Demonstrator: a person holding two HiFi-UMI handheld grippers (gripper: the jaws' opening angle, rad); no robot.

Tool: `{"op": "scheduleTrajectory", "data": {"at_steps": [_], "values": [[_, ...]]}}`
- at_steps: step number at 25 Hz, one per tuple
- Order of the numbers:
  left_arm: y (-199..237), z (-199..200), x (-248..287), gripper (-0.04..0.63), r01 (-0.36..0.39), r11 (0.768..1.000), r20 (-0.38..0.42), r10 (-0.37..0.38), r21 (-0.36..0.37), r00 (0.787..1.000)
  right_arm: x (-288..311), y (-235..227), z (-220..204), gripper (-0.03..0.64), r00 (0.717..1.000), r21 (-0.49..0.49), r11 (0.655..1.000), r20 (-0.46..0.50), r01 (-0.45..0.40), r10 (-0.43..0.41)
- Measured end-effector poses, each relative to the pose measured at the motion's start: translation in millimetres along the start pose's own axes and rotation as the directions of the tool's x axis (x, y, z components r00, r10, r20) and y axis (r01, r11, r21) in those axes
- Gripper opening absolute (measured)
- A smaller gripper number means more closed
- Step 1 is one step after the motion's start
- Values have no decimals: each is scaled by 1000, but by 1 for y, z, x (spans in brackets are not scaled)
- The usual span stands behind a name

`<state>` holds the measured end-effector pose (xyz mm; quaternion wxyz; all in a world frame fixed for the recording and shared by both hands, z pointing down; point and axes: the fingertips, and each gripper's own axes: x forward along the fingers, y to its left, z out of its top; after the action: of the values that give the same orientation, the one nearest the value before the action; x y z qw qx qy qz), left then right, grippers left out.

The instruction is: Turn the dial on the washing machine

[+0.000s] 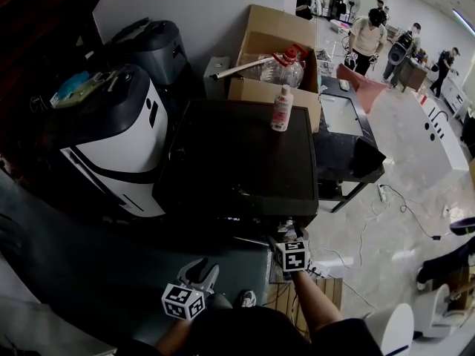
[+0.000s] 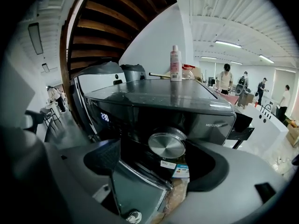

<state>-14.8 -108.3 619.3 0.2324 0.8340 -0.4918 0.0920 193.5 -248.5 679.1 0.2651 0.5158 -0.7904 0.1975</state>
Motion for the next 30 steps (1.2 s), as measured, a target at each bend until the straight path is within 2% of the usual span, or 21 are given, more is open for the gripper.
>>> {"op": "scheduleTrajectory", "data": {"at_steps": [4,8,15,21,30], "values": [[3,-2,-3,135,-4,1000,-1,4,-3,1000,4,-2,-3,414,1000,14,1000,-10,3,-3],[5,-3,-6,135,-8,1000,-5,8,-5,1000,8,-5,-10,420,999,84,996,-33,-8,11],[11,-1,-9,135,-14,1000,-6,14,-2,1000,8,-6,-9,416,1000,94,996,-24,5,-3],[15,7,-8,135,0,1000,-8,0,4,1000,-11,-3,8,392,999,126,992,39,21,-26],[19,27,0,135,84,996,-26,-83,33,996,-44,18,32,354,990,169,985,126,42,-64]]}}
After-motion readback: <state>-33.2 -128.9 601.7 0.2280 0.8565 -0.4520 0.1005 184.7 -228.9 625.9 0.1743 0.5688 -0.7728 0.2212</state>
